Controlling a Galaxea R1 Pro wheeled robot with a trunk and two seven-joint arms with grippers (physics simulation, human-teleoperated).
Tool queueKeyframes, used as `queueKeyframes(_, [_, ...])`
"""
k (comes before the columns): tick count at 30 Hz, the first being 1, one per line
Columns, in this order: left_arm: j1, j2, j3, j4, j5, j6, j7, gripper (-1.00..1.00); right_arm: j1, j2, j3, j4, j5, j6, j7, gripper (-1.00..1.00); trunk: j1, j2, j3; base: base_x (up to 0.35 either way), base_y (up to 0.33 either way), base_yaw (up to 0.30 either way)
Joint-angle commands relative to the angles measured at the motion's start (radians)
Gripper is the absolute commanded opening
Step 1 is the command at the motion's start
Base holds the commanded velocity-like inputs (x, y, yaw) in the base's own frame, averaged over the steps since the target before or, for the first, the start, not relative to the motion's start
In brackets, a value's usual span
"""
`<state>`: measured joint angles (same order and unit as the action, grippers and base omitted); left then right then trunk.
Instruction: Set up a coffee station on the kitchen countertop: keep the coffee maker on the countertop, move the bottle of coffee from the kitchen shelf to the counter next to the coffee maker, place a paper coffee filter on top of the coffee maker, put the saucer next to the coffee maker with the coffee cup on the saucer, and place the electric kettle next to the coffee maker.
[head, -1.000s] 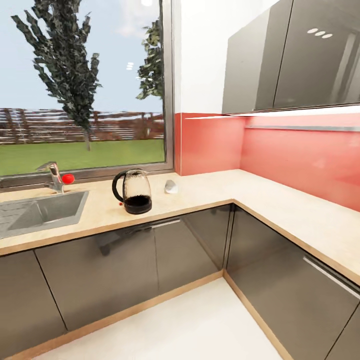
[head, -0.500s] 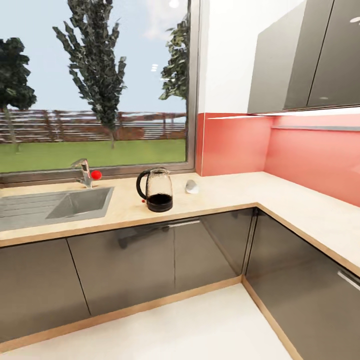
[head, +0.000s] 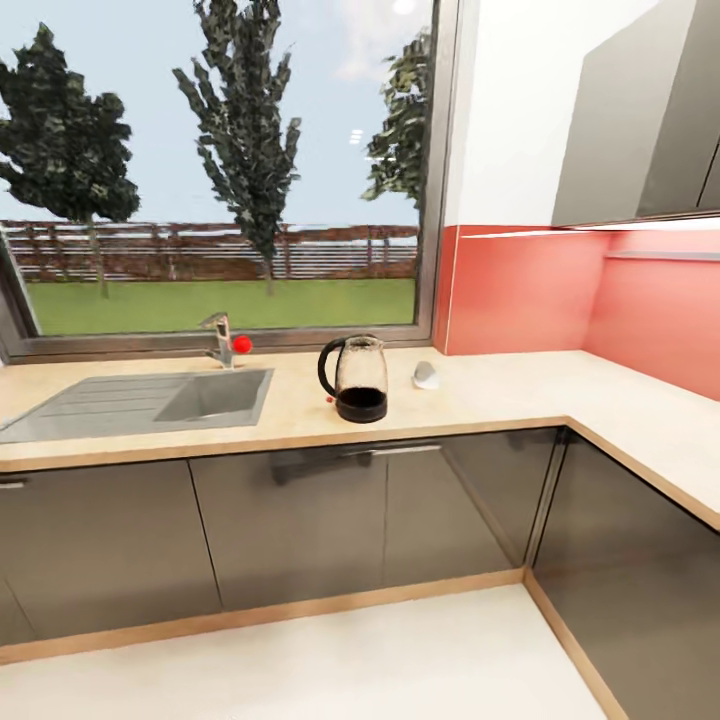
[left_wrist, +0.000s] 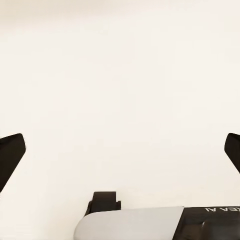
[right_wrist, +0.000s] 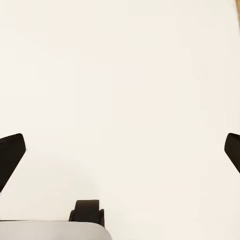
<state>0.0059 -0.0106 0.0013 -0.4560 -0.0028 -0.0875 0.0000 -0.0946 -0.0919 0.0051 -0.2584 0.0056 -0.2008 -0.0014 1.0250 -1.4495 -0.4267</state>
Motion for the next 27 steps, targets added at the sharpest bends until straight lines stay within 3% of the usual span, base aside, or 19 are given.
queueKeyframes(1, [0.0, 0.0, 0.0, -0.001, 0.0, -0.002, 0.0, 1.0, 0.0, 0.0, 0.0, 0.001, 0.001, -0.003, 0.0, 1.0, 0.0, 0.0, -0.001, 0.0, 0.0, 0.274])
queueKeyframes(12, [0.0, 0.0, 0.0, -0.001, 0.0, -0.002, 0.0, 1.0, 0.0, -0.001, 0.0, 0.001, 0.001, -0.003, 0.0, 1.0, 0.0, 0.0, -0.001, 0.0, 0.0, 0.261])
queueKeyframes(27, [0.0, 0.0, 0.0, -0.001, 0.0, -0.002, 0.0, 1.0, 0.0, -0.002, 0.0, 0.001, 0.001, -0.002, 0.002, 1.0, 0.0, 0.0, -0.001, 0.0, -0.22, 0.004])
